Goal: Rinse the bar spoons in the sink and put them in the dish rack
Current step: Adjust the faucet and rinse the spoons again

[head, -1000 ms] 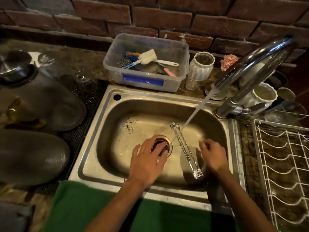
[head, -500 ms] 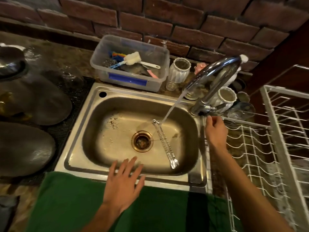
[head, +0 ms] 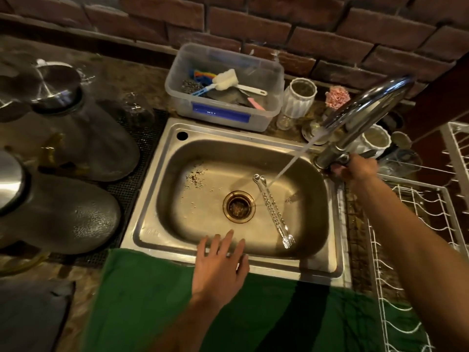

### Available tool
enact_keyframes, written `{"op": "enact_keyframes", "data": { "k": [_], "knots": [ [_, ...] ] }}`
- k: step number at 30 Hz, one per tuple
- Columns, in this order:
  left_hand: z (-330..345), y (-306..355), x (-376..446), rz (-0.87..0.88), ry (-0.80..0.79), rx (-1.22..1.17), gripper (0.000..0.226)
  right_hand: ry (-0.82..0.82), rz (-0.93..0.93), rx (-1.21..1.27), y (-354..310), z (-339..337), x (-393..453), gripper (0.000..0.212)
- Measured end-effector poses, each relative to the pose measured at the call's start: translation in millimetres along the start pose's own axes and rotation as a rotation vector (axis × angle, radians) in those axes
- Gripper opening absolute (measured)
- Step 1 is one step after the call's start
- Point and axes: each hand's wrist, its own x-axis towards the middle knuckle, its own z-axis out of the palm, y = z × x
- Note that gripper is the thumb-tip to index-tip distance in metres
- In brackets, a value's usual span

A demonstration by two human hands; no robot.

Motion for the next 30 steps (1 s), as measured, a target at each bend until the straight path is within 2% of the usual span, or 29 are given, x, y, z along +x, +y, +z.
{"op": "enact_keyframes", "data": {
  "k": [2,4,10,19,30],
  "knots": [
    [2.7,-0.1,0.4,0.017,0.013,0.001,0.046,-0.042,0.092,0.1,2.7,3.1,4.5,0.027],
    [4.5,-0.3,0.9,0.03,0.021,0.002,0.044,0.003,0.102,0.128,5.8,8.4,8.5,0.034],
    [5.3,-1.0,1.4,0.037,0.026,0.009,0.043,0.222,-0.078,0.137,17.7,20.4,10.7,0.044],
    [1.3,1.9,-1.0,0.03,0.063,0.012,0.04,0.312,-0.213,0.016,29.2,18.8,19.3,0.05],
    [0.0,3.0,-0.8,0.028,0.075,0.015,0.039,0.353,-0.251,0.041,35.2,20.2,27.0,0.03]
  ]
}}
